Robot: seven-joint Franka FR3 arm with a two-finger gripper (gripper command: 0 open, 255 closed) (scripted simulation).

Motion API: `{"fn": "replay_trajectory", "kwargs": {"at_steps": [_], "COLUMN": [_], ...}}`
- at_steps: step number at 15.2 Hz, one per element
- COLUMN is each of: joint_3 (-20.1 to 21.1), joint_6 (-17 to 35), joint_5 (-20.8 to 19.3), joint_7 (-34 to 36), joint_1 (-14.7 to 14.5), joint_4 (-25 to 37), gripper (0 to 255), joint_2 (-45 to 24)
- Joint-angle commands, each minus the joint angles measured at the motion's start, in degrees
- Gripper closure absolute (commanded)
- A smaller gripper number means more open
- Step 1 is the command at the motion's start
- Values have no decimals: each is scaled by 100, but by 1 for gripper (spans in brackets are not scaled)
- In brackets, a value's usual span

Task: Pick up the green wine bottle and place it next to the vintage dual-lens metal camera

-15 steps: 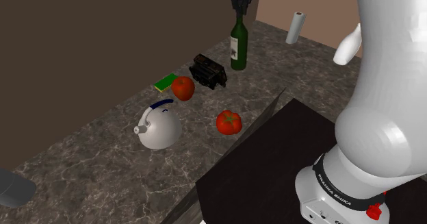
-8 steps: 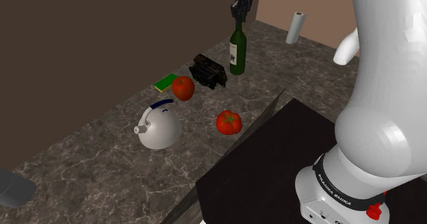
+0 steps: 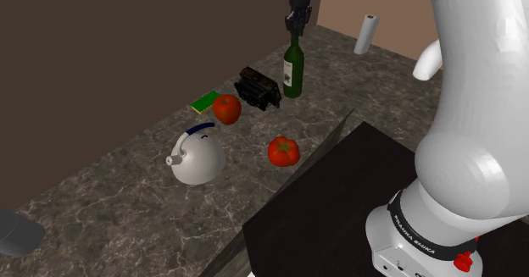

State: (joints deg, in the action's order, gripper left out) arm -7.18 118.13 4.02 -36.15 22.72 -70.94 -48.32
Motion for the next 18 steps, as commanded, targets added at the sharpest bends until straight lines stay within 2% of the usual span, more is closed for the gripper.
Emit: {"fn": "replay_trajectory", "kwargs": {"at_steps": [1, 5, 6, 11, 15, 18], "joint_3": [0, 0, 0, 0, -21, -21], "joint_6": [7, 7, 7, 7, -519, -519], "joint_5": [0, 0, 0, 0, -29, -29], "joint_7": [0, 0, 1, 0, 18, 18], "joint_1": [0, 0, -1, 0, -15, -15], "joint_4": [2, 2, 2, 2, 229, 228], "gripper": [255, 255, 0, 0, 0, 0], "joint_2": [-3, -3, -2, -3, 298, 298]}}
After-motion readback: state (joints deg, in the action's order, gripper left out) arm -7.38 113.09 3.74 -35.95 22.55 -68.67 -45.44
